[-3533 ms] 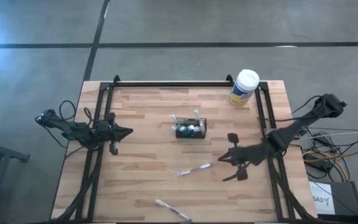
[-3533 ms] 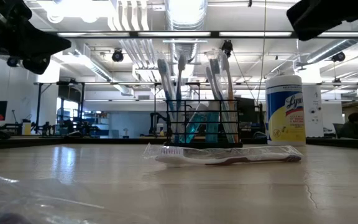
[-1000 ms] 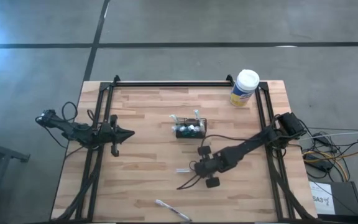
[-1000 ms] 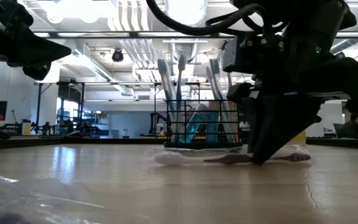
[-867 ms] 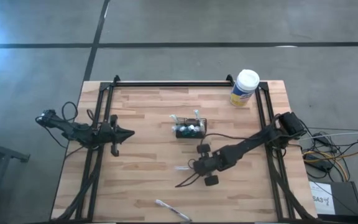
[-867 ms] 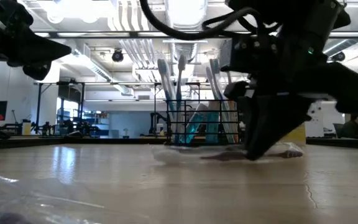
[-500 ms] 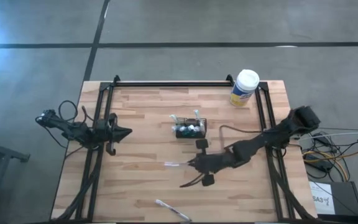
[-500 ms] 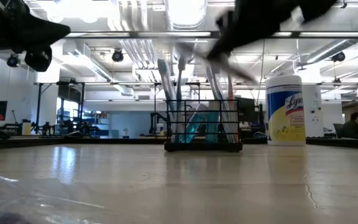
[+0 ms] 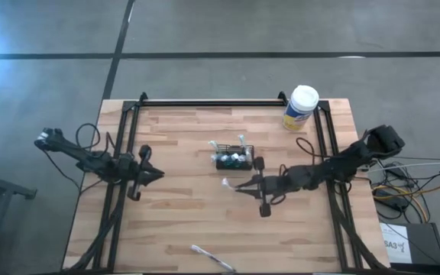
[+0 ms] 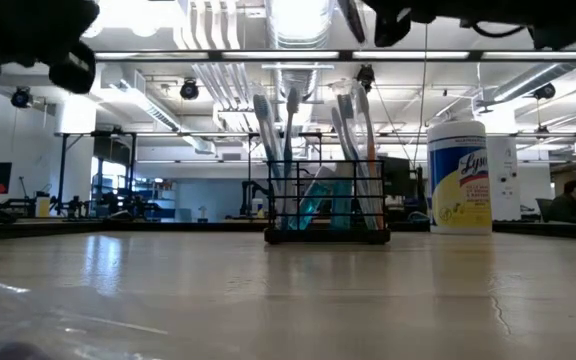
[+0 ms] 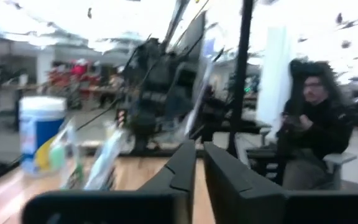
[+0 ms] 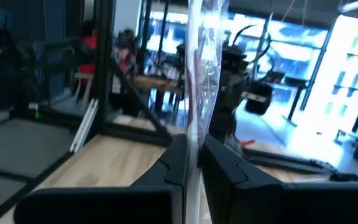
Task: Pick & Place toothbrushing station
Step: Put the top violet toothbrush into the black wire organizer
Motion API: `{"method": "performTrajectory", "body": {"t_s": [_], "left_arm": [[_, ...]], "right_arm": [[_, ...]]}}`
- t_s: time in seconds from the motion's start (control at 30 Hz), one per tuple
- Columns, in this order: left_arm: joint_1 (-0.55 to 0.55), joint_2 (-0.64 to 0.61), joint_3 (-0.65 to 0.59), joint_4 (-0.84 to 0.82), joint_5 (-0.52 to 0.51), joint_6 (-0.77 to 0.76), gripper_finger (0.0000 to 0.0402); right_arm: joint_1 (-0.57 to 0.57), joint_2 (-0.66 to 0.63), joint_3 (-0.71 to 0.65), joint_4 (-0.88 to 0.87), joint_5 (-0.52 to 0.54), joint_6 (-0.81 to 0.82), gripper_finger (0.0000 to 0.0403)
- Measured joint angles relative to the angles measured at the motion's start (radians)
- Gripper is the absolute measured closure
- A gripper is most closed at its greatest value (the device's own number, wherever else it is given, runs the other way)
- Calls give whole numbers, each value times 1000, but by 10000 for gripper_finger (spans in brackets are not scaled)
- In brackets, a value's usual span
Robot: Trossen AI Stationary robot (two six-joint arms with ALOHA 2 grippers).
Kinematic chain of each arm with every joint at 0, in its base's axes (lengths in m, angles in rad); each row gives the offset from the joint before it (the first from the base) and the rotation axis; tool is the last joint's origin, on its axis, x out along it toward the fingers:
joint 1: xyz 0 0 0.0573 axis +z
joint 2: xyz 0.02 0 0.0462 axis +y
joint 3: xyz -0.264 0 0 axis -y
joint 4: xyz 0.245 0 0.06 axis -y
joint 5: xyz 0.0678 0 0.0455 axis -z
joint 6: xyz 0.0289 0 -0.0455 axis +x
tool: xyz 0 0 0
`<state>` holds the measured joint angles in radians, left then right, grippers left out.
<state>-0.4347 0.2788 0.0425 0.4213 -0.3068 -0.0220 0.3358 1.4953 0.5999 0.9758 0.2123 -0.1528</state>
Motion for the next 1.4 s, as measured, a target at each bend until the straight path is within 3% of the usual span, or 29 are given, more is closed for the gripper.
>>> {"method": "performTrajectory", "body": {"t_s": [0.17, 0.4, 0.53, 0.63, 0.8, 1.0, 1.4], "left_arm": [[0, 204, 29, 202, 17, 22, 296], [1, 506, 194, 242, -100, 13, 173], [1, 680, 302, 291, -103, 42, 132], [1, 780, 393, 383, -70, 107, 123], [5, 925, 529, 375, -77, 170, 126], [48, 1054, 646, 375, -132, 107, 126], [93, 1166, 752, 382, -73, 105, 129]], "right_arm": [[-5, 31, -42, 84, -2, -21, 380], [-5, 78, -29, 133, -1, -97, 380], [-7, 100, -9, 148, 41, -113, 380], [-8, 119, -2, 166, 52, -118, 380], [-9, 134, 8, 210, 52, -134, 380], [-13, 141, 20, 232, 51, -156, 380], [-16, 143, 23, 228, 52, -169, 380]]}}
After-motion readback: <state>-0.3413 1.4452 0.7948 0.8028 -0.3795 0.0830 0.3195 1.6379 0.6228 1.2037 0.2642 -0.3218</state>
